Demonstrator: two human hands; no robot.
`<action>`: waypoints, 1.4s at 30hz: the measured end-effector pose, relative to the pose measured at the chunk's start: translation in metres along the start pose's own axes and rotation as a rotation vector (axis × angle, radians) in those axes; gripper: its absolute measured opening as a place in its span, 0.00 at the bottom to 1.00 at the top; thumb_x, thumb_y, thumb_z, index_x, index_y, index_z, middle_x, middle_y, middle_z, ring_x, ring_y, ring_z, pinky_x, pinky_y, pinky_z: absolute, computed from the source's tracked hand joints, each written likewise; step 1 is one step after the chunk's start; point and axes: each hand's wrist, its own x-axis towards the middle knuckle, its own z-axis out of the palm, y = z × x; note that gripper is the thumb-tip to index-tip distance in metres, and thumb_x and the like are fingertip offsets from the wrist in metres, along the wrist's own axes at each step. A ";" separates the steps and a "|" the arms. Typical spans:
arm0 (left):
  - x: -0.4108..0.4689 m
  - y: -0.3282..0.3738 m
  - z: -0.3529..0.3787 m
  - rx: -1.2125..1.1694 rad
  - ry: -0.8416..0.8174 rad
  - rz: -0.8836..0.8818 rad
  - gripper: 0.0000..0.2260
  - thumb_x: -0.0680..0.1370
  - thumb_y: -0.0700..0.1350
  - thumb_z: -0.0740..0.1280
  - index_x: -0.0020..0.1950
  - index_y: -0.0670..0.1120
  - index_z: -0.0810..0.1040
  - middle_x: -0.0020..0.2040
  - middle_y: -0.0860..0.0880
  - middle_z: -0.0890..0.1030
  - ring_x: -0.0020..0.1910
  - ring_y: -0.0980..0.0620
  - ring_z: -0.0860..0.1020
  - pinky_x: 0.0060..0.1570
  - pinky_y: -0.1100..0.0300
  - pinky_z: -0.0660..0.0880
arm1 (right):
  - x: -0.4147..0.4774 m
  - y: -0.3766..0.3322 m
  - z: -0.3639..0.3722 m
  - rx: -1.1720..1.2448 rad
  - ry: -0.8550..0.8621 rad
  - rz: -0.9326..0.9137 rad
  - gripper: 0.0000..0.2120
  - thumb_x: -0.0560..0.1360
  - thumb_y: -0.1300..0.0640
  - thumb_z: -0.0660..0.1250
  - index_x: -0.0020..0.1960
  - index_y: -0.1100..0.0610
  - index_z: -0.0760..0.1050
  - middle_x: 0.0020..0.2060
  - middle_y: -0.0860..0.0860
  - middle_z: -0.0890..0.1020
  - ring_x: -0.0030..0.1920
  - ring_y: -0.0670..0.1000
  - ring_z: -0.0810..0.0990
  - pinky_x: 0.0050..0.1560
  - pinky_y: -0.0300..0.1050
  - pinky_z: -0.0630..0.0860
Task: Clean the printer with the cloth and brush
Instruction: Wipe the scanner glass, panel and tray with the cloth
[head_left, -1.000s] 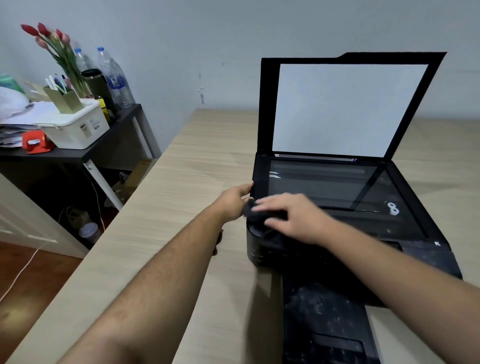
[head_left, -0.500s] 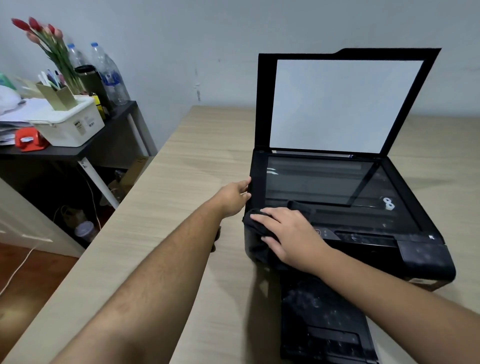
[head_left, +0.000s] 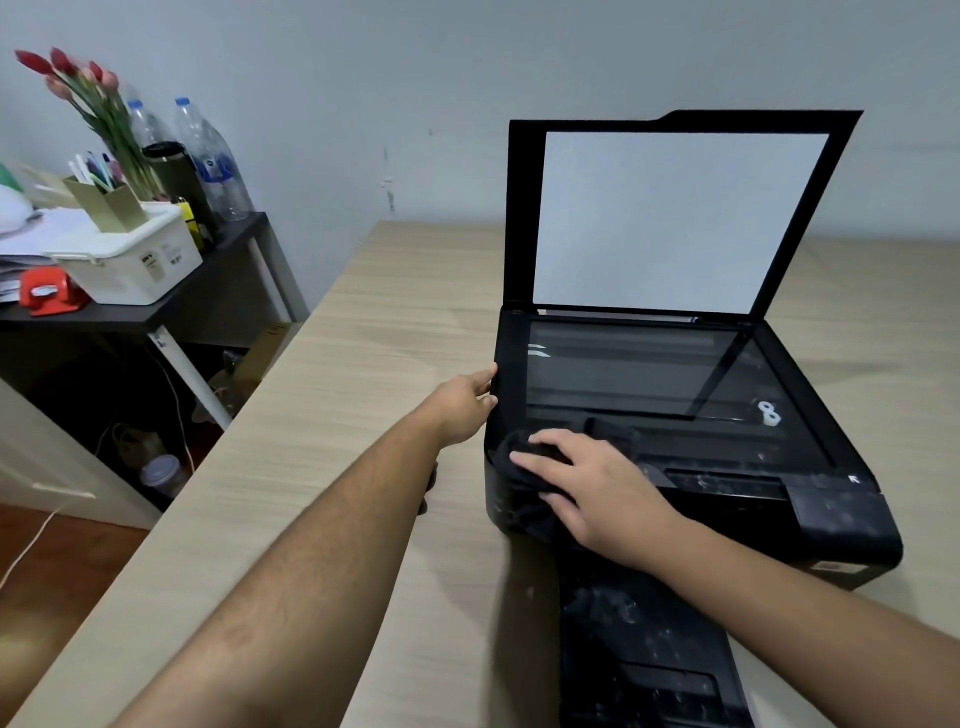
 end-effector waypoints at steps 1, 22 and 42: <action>0.001 -0.001 0.000 0.010 0.001 0.004 0.23 0.81 0.41 0.58 0.77 0.50 0.59 0.73 0.48 0.69 0.73 0.52 0.66 0.68 0.63 0.61 | 0.004 0.001 -0.004 0.057 -0.036 -0.009 0.21 0.73 0.53 0.65 0.66 0.46 0.72 0.64 0.49 0.74 0.59 0.52 0.76 0.58 0.49 0.74; 0.007 -0.006 -0.002 0.162 0.002 0.012 0.24 0.80 0.46 0.57 0.76 0.56 0.58 0.72 0.52 0.70 0.72 0.52 0.67 0.71 0.51 0.65 | 0.007 0.059 -0.047 0.293 -0.227 0.106 0.23 0.66 0.49 0.59 0.59 0.43 0.77 0.59 0.40 0.75 0.60 0.37 0.71 0.65 0.31 0.63; 0.006 -0.004 -0.002 0.146 -0.003 -0.010 0.24 0.81 0.47 0.56 0.77 0.55 0.57 0.73 0.50 0.69 0.72 0.50 0.67 0.72 0.54 0.63 | -0.025 0.043 -0.026 0.065 0.018 0.068 0.23 0.66 0.52 0.60 0.61 0.45 0.73 0.61 0.47 0.77 0.59 0.50 0.75 0.56 0.54 0.75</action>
